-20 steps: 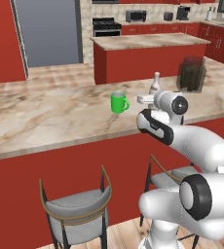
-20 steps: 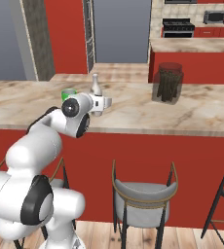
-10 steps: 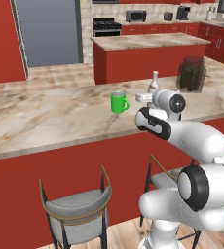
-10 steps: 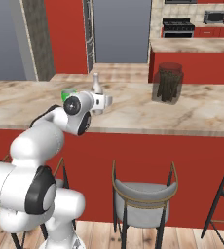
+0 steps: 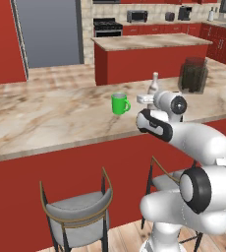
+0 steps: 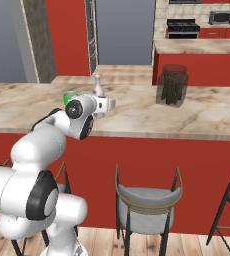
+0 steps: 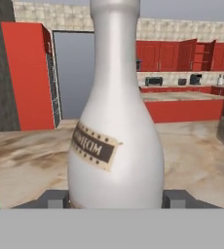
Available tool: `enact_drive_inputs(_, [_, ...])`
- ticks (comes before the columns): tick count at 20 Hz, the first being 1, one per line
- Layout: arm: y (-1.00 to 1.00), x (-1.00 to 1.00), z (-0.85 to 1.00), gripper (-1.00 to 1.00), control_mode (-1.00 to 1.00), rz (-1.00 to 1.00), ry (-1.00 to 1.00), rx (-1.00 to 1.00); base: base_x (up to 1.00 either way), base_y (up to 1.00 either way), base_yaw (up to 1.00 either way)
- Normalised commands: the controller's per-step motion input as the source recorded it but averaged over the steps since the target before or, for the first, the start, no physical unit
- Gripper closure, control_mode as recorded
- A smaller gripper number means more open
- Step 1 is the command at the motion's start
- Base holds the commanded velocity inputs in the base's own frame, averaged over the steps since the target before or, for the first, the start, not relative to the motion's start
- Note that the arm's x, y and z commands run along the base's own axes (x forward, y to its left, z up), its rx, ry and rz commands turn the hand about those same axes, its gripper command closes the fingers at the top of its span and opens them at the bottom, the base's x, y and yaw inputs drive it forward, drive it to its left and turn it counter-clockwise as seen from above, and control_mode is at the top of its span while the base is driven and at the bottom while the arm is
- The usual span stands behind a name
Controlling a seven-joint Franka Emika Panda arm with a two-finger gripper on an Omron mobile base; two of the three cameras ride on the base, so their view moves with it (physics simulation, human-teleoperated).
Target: Open the cabinet directly in front. Then move the liquor and the mug to the dining counter with the jar on it.
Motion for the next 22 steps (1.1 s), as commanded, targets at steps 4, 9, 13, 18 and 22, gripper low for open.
enact_drive_inputs(4, [0.0, 0.0, 0.07, -1.0, -1.0, 0.0, 0.0, 0.0, 0.0, 0.0, 0.0])
enact_drive_inputs(9, [0.0, 0.0, 0.63, -1.0, -1.0, -0.05, -0.03, 0.0, 0.0, 0.0, 0.0])
enact_drive_inputs(13, [0.0, 0.0, 0.99, -1.0, -1.0, -0.12, -0.02, 0.0, 0.0, 0.0, 0.0])
enact_drive_inputs(18, [0.0, -0.32, 0.99, -1.0, -1.0, -0.11, -0.05, 0.0, 0.0, 0.0, 0.0])
enact_drive_inputs(22, [0.0, -0.96, 0.82, -1.0, -1.0, -0.06, 0.0, 0.02, 0.0, 0.0, 0.0])
